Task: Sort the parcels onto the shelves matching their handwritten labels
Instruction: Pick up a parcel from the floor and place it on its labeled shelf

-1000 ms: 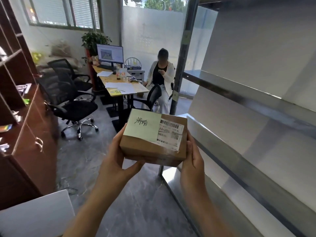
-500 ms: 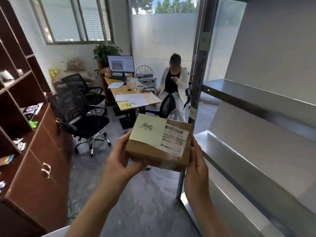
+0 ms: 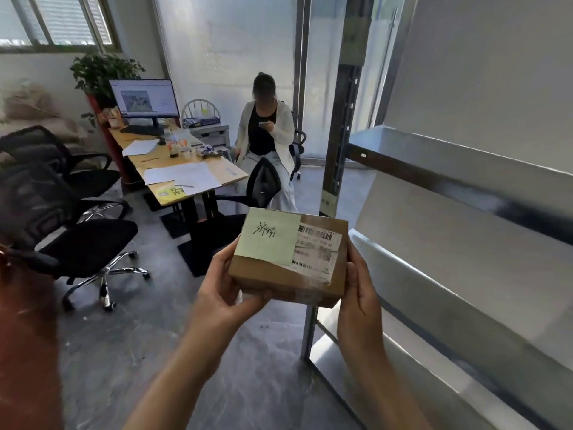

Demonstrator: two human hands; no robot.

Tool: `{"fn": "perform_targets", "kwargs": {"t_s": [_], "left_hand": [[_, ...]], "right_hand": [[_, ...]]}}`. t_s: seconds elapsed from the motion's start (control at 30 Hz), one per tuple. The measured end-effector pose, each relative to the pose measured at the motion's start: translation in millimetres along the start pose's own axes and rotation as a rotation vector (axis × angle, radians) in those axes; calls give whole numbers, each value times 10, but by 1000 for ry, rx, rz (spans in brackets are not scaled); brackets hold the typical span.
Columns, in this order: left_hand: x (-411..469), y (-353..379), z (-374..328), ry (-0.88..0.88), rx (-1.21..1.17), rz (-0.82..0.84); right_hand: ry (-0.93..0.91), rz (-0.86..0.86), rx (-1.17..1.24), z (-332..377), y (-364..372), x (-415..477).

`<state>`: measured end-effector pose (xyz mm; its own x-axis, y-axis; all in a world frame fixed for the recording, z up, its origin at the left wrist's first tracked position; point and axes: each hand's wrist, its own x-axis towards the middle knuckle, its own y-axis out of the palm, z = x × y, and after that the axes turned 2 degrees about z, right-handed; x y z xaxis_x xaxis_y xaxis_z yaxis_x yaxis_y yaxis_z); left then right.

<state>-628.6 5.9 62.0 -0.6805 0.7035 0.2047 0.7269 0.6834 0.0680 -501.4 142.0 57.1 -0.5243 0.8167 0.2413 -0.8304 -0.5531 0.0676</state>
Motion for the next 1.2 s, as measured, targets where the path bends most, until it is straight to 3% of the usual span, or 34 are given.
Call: {"fn": "perform_targets", "kwargs": {"t_s": [0.33, 0.6, 1.2], "left_hand": [[1276, -738, 311, -64, -15, 332], [1844, -845, 624, -156, -75, 500], [2585, -242, 1255, -273, -15, 548]], "right_hand": [[29, -300, -115, -276, 889, 473], [72, -453, -177, -548, 1087, 713], [108, -471, -146, -1172, 532, 1479]]}}
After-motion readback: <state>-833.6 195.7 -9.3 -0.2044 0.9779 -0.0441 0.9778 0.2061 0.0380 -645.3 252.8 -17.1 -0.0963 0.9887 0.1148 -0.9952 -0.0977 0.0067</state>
